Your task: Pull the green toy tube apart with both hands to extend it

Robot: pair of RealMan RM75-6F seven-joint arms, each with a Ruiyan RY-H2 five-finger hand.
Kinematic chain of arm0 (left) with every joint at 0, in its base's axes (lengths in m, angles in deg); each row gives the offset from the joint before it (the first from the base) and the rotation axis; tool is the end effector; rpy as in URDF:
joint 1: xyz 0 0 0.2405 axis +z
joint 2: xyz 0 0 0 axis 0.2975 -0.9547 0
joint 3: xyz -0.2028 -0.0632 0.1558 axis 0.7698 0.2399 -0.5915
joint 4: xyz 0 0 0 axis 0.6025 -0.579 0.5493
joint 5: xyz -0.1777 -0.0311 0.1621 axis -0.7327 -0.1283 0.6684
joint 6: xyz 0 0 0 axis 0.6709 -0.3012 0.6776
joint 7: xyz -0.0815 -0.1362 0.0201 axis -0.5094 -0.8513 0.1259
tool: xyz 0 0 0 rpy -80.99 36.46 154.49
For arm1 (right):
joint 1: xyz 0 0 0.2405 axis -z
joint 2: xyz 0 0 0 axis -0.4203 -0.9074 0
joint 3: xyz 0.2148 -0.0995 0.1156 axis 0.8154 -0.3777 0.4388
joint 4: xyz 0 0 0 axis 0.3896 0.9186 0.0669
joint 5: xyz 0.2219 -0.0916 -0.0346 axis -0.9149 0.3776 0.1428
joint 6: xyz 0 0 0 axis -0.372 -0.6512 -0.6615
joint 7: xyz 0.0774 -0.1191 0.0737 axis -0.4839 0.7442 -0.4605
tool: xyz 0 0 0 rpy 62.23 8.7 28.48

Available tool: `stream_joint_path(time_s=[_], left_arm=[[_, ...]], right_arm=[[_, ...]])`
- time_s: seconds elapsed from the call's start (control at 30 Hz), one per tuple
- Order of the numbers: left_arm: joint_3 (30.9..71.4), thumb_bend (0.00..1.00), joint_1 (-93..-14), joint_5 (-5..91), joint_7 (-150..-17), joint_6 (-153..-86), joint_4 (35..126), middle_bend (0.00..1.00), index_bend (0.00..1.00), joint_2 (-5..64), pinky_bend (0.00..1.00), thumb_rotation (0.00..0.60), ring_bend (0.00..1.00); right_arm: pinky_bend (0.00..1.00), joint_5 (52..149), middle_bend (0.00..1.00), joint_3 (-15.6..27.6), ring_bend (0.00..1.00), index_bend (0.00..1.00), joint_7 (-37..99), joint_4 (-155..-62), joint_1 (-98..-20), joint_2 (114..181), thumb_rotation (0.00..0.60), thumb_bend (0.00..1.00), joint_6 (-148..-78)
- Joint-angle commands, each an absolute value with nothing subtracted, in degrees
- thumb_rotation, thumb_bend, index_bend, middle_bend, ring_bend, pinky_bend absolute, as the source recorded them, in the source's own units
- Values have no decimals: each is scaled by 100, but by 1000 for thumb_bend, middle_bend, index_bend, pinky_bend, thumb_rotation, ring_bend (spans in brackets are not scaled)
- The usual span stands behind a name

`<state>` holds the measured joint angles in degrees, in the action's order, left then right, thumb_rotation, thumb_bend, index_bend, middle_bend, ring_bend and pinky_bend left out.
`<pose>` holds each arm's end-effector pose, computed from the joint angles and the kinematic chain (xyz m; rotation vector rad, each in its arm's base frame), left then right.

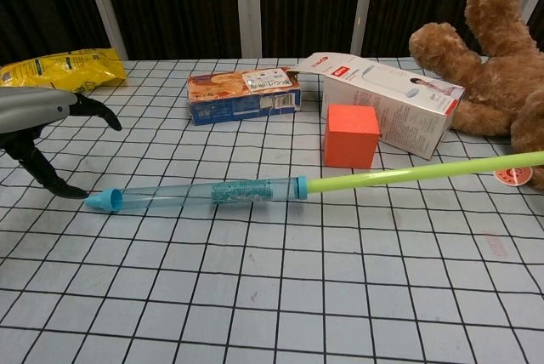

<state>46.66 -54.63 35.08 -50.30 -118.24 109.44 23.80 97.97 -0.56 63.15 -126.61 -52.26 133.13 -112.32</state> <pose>-0.1941 0.3174 -0.0089 -1.8065 -0.9641 -0.6671 -0.2986 -0.3171 0.0674 1.6503 -0.7915 0.4613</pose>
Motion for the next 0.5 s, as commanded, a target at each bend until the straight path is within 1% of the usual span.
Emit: stream_joint_path(time_s=[0.03,0.17,0.2,0.3,0.47,0.5], left_arm=[[4616,85,-5444,3541,-5060,-11785,11041,66,145,2326,0,600,0],[4562,85,-5384,3633,-5124,-11826,11185,65,143,2258,0,600,0],[4556,85,-5359,3667,-5163,-11851,11227,65,143,2235,0,600,0],[4523,86,-5250,3821,-5324,-11964,11358,64,143,2134,0,600,0],[4404,85,-4956,4304,-5739,-12277,11562,52,130,1867,0,600,0],[4359,85,-4868,4445,-5860,-12367,11597,45,121,1785,0,600,0]], right_arm=[[506,9471,433,-124,479,0,6830,-12963,-5253,13176,600,342,-11244],[411,9177,304,-109,349,0,7164,-13259,-5267,13095,600,340,-11359],[371,9178,256,-106,298,0,7187,-13296,-5256,13089,600,340,-11414],[280,9205,149,-117,190,0,7233,-13349,-5195,13072,600,337,-11593],[203,9323,70,-90,113,0,6990,-13521,-5014,13001,600,335,-11899],[182,9394,43,-96,84,0,6893,-13558,-4960,12976,600,336,-11965]])
